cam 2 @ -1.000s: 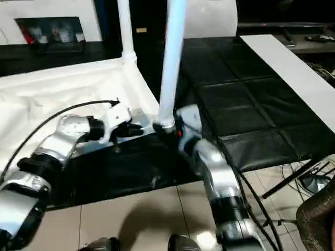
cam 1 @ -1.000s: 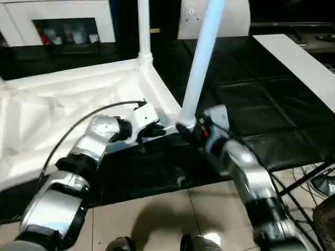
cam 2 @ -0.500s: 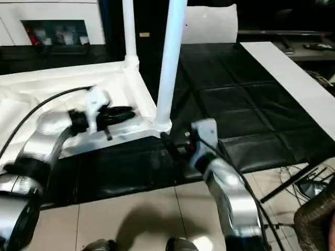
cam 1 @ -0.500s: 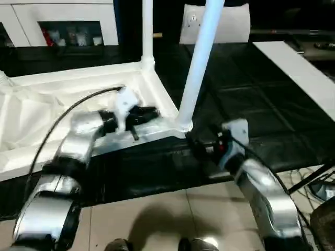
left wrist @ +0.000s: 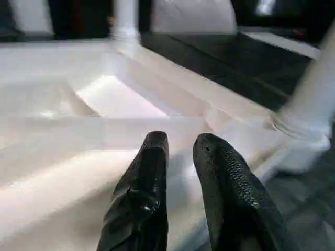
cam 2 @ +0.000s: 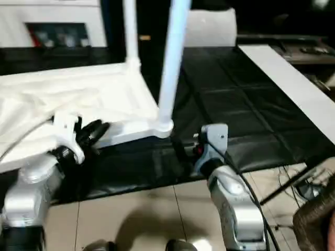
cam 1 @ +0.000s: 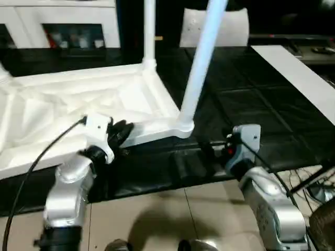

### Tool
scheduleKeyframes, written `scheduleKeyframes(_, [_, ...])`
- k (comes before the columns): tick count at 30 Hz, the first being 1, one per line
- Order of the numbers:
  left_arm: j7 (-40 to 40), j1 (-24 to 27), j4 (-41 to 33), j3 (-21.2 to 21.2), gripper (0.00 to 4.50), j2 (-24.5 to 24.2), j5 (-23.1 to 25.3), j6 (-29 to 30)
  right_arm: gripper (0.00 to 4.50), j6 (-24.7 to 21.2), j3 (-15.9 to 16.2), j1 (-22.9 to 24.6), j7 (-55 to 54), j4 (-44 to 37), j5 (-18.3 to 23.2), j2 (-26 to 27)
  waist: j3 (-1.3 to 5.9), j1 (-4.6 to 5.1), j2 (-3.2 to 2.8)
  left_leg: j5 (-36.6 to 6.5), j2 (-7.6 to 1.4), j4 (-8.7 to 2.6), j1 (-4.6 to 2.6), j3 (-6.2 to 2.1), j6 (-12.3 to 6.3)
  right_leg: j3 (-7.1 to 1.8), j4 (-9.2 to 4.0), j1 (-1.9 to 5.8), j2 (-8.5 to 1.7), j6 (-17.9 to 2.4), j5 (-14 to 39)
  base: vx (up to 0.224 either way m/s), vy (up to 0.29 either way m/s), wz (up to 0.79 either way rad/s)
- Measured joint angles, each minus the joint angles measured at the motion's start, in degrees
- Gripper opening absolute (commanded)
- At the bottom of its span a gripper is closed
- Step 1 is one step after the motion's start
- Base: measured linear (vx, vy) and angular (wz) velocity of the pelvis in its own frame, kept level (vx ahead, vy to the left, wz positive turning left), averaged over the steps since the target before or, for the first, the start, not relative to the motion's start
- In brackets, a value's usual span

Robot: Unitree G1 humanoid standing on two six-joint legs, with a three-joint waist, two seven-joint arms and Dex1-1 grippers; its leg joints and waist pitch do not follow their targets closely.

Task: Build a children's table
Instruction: Rotate leg to tighten

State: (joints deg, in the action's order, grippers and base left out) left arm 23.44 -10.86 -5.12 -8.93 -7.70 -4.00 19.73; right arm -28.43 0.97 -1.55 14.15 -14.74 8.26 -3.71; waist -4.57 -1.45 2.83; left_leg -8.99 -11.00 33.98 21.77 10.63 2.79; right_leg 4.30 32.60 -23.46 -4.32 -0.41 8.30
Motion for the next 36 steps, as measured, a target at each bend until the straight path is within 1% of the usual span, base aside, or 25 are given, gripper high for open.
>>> scheduleKeyframes(2, [-1.8, 1.3, -2.5, 1.3, 1.05, -0.3, 2.0, 0.0, 4.5, -0.4, 0.9, 0.5, -0.2, -0.3, -0.8, -0.9, -0.04, 0.94, -0.38, 0.0, -0.05, -0.02, -0.01, -0.84, 0.0, 1.14, -1.21, 0.73, -0.01, 0.0, 0.0, 0.0, 0.0, 0.0])
scheduleKeyframes(3, [-2.7, 2.4, -4.1, 2.6, 1.05, -0.6, 3.3, 0.3, 4.5, -0.3, 1.1, 1.0, 0.0, -0.8, -1.1, -1.4, -0.1, 1.35, -0.55, 0.0, 0.03, -0.12, 0.29, -1.45, -0.01, 1.95, -1.82, 1.37, -0.19, 0.0, 0.1, 0.0, 0.0, 0.0])
scheduleKeyframes(4, [-3.3, 2.7, -4.6, 3.3, 1.05, -0.6, 3.9, 0.8, 4.5, -0.2, 1.2, 1.2, 0.2, -0.8, -1.2, -1.6, -0.33, 1.6, -1.06, 0.0, 0.14, -0.22, 0.62, -2.25, -0.01, 2.91, -1.23, 1.84, -0.39, 0.2, 1.1, -0.071, 0.044, 0.08])
scheduleKeyframes(5, [-3.9, 2.6, -5.2, 4.3, 1.05, -0.3, 4.5, 1.7, 4.5, -0.1, 1.5, 1.5, 0.5, -0.8, -1.5, -2.2, -0.51, 1.69, -1.22, 0.0, 0.98, -0.34, 0.83, -2.95, 0.0, 2.91, 1.3, 1.65, -0.49, -1.0, 3.2, -0.057, 0.01, 0.38])
scheduleKeyframes(6, [-4.7, 2.9, -6.4, 4.8, 1.05, 0.3, 5.0, 2.6, 4.5, 0.0, 2.5, 1.1, 1.1, -0.8, -1.8, -3.2, -0.35, 1.79, -0.42, 0.0, 2.09, -0.23, 0.94, -3.83, 0.01, 2.25, 2.65, 1.51, -1.09, -0.9, 3.4, -0.057, 0.01, 0.38])
scheduleKeyframes(7, [-5.4, 3.5, -7.0, 4.8, 1.05, 0.8, 5.1, 3.2, 4.5, 0.1, 2.9, 1.0, 1.2, -0.8, -2.0, -3.5, -0.21, 1.7, -0.13, 0.0, 2.61, 0.08, 0.83, -4.59, 0.04, 2.09, 2.69, 1.56, -1.15, -0.7, 3.5, 0.027, -0.059, 0.64])
scheduleKeyframes(8, [-5.9, 4.0, -7.8, 4.7, 1.05, 1.6, 4.9, 4.1, 4.5, 0.2, 3.2, 0.9, 1.3, -0.8, -2.2, -3.8, -0.28, 1.56, -0.24, -0.6, 2.75, 0.64, 0.63, -5.31, 0.52, 2.95, 2.46, 1.86, -1.27, -0.5, 3.6, 0.03, -0.098, 0.62])
scheduleKeyframes(9, [-6.4, 5.0, -8.9, 4.6, 1.05, 2.2, 4.8, 4.7, 4.5, 0.3, 3.7, 0.1, 1.6, -0.5, -2.2, -4.2, -0.69, 1.28, -0.65, -4.0, 2.8, 4.39, 1.23, -5.85, 1.84, 5.96, 2.12, 2.74, -2.58, -0.6, 3.6, 0.03, -0.098, 0.62])
scheduleKeyframes(10, [-6.8, 5.7, -9.4, 4.4, 1.05, 2.3, 4.9, 5.3, 4.5, 0.4, 3.8, -0.4, 1.9, -0.7, -2.2, -4.2, -0.86, 1.32, -1.85, -5.9, 2.16, 8.15, 0.78, -5.87, 1.67, 9.6, 1.89, 3.81, -3.76, -0.5, 3.6, 0.033, -0.01, 0.37])
scheduleKeyframes(11, [-7.3, 5.9, -10.0, 4.3, 1.05, 2.2, 5.0, 5.9, 4.5, 0.6, 3.6, -0.5, 1.9, -0.8, -1.9, -3.8, -0.67, 2.17, -3.19, -7.7, 1.56, 8.61, -0.23, -6.41, -0.7, 13.18, 1.51, 5.41, -4.35, -0.5, 3.6, 0.119, 0.077, 0.37])
scheduleKeyframes(12, [-8.3, 5.8, -10.7, 4.1, 1.05, 1.6, 5.3, 6.8, 4.5, 0.2, 3.4, 0.2, 1.8, -1.0, -1.1, -2.5, -0.84, 3.28, -3.14, -7.8, 1.88, 7.97, 0.27, -7.59, -0.34, 13.87, 1.84, 6.04, -4.6, 0.1, 4.2, 0.119, 0.077, 0.37])
scheduleKeyframes(13, [-9.1, 6.0, -11.3, 3.8, 1.05, 1.3, 5.6, 7.5, 4.5, -0.2, 2.9, 0.6, 1.8, -1.0, -0.2, -1.7, -0.56, 3.92, -2.11, -7.8, 1.98, 7.74, 0.14, -7.12, -0.32, 10.98, 3.05, 4.79, -3.54, 0.1, 5.4, 0.1, 0.004, 0.41])
scheduleKeyframes(14, [-9.9, 6.3, -11.6, 3.5, 1.05, 1.5, 6.0, 7.9, 4.5, -0.4, 2.1, 1.0, 1.6, -1.1, 0.6, -1.4, -0.28, 4.28, -0.67, -7.7, 2.41, 7.63, -0.22, -6.49, -0.27, 8.4, 3.94, 4.12, -2.93, 0.1, 5.3, 0.047, -0.089, 0.36])
scheduleKeyframes(15, [-10.6, 6.8, -11.6, 3.5, 1.05, 2.0, 6.3, 8.7, 4.5, -1.9, 0.6, 1.6, 1.1, -1.6, 1.2, -1.8, 0.0, 3.92, 0.33, -7.7, 2.87, 7.49, -0.82, -5.48, -0.27, 6.5, 4.58, 3.53, -3.09, 0.4, 4.7, 0.047, -0.089, 0.36])
scheduleKeyframes(16, [-11.2, 7.5, -12.0, 3.9, 1.05, 2.8, 6.4, 9.5, 4.5, -3.5, -0.2, 1.7, 1.0, -2.2, 1.3, -2.7, 0.07, 3.2, 0.32, -7.8, 2.8, 7.46, -1.46, -4.86, -0.3, 5.74, 4.53, 3.65, -3.11, 0.5, 4.6, 0.0, 0.0, 0.0])
scheduleKeyframes(17, [-11.3, 8.1, -12.8, 4.4, 1.05, 3.0, 6.4, 10.2, 4.5, -4.0, -0.7, 1.8, 1.2, -3.0, 1.5, -3.4, -0.01, 2.65, -0.3, -7.7, 2.76, 7.59, -1.27, -4.65, -0.31, 5.67, 4.38, 4.16, -3.18, 0.5, 4.7, 0.054, 0.055, -0.2])
scheduleKeyframes(18, [-11.8, 8.4, -13.4, 4.1, 1.05, 2.7, 6.7, 11.1, 4.5, -4.0, -1.2, 2.4, 1.3, -3.3, 2.1, -3.6, -0.07, 2.54, -1.11, -7.5, 2.74, 7.47, -1.18, -4.56, -0.66, 5.84, 3.88, 4.27, -3.1, 0.6, 4.7, 0.054, 0.055, -0.2])
scheduleKeyframes(19, [-12.4, 8.4, -13.7, 3.5, 1.05, 2.5, 6.9, 11.5, 4.5, -4.0, -1.2, 3.3, 1.3, -3.3, 2.6, -3.2, 0.23, 2.84, -1.45, -7.1, 2.71, 6.9, -1.0, -4.5, -1.18, 5.8, 3.38, 4.23, -2.79, 0.6, 4.6, 0.08, 0.079, -0.14])
scheduleKeyframes(21, [-12.8, 8.3, -14.6, 2.2, 1.05, 2.0, 7.2, 11.5, 4.5, -3.5, -0.2, 4.4, 1.4, -3.5, 3.2, -1.9, 0.63, 3.16, -1.29, -6.8, 2.73, 6.39, -0.59, -4.27, -1.21, 4.33, 2.54, 3.47, -1.8, 0.0, 4.0, 0.056, 0.041, 0.03])
scheduleKeyframes(24, [-12.5, 8.7, -14.6, 2.3, 1.05, 1.3, 7.1, 11.3, 4.5, -2.2, -0.1, 5.4, 1.2, -4.5, 2.9, -2.2, 0.93, 2.82, -0.76, -6.7, 3.25, 5.72, -0.77, -3.55, -1.28, 2.52, 2.36, 3.31, -1.74, 0.5, 2.6, 0.017, 0.011, 0.01])
scheduleKeyframes(27, [-12.3, 9.2, -15.0, 2.6, 1.05, 1.3, 6.2, 10.5, 4.5, -2.1, -0.1, 5.7, 1.0, -5.3, 2.6, -2.2, 1.17, 2.63, -0.47, -6.6, 3.35, 4.55, -0.77, -3.08, -1.1, 1.98, 2.32, 2.76, -1.73, 0.9, 2.8, 0.0, 0.0, 0.0])
scheduleKeyframes(30, [-12.2, 10.1, -15.5, 3.2, 1.05, 1.4, 5.9, 9.7, 4.5, -2.1, -0.1, 5.8, 0.8, -5.4, 2.6, -2.2, 1.3, 2.63, -0.33, -6.1, 3.25, 3.59, -0.93, -2.91, -0.76, 1.8, 2.31, 2.36, -1.43, 0.8, 3.0, 0.027, -0.035, -0.04])
scheduleKeyframes(34, [-11.9, 10.3, -15.6, 3.8, 1.05, 1.4, 5.9, 9.7, 4.5, -1.4, 0.3, 5.8, 1.3, -5.4, 2.6, -3.2, 1.32, 2.64, -0.28, -6.2, 2.89, 2.38, -2.11, -2.44, -0.62, 1.63, 2.13, 2.81, -0.95, 0.7, 4.0, 0.05, -0.053, -0.05])
scheduleKeyframes(35, [-11.9, 10.3, -15.7, 3.9, 1.05, 1.4, 5.9, 9.7, 4.5, -0.9, 0.6, 5.8, 1.4, -5.4, 2.2, -3.6, 1.31, 2.54, -0.29, -6.2, 2.96, 2.23, -1.93, -2.91, -0.68, 2.19, 1.76, 3.3, -1.02, 0.8, 4.1, 0.072, -0.038, 0.18])
scheduleKeyframes(36, [-11.7, 10.1, -16.0, 4.8, 1.05, 1.4, 5.8, 9.6, 4.5, -0.7, 0.8, 6.2, 1.5, -5.2, 1.8, -4.6, 1.36, 2.55, -0.77, -6.2, 2.9, 2.14, -1.78, -4.02, -0.72, 3.6, 0.61, 4.3, -1.03, 0.8, 4.1, 0.072, -0.038, 0.18])
